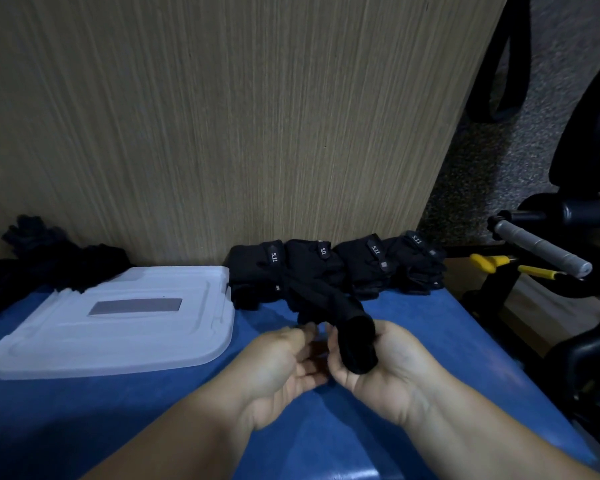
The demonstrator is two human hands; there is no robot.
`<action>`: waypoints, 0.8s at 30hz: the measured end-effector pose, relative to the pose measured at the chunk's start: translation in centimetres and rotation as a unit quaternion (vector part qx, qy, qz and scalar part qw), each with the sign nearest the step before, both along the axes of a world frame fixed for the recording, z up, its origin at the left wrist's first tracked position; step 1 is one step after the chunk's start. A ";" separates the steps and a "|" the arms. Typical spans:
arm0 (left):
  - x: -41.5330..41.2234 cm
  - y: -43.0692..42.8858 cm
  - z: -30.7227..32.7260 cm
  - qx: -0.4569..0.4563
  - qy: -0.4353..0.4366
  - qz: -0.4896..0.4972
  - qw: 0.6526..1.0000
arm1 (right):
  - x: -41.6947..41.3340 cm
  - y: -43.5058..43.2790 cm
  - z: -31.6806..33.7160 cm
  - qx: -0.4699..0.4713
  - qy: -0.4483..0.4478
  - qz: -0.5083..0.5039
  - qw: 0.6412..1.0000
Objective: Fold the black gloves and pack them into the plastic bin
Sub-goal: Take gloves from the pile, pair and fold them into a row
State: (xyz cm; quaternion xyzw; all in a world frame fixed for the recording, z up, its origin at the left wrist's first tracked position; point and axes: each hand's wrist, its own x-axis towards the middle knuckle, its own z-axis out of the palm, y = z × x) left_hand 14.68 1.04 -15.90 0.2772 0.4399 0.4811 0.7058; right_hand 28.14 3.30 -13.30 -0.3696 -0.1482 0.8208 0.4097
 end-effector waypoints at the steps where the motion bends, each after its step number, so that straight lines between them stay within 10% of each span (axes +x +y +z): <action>1: 0.0 0.0 0.1 0.004 -0.021 0.007 1.000 | -0.1 -0.1 0.1 -0.009 0.007 0.003 1.000; 13: -0.1 0.6 -0.2 0.017 -0.097 0.095 0.991 | -0.2 -0.7 0.0 0.076 -0.168 0.085 0.979; 24: -0.4 1.2 -0.8 0.110 0.021 0.100 0.989 | 1.1 -0.5 1.5 0.260 -0.307 0.052 0.914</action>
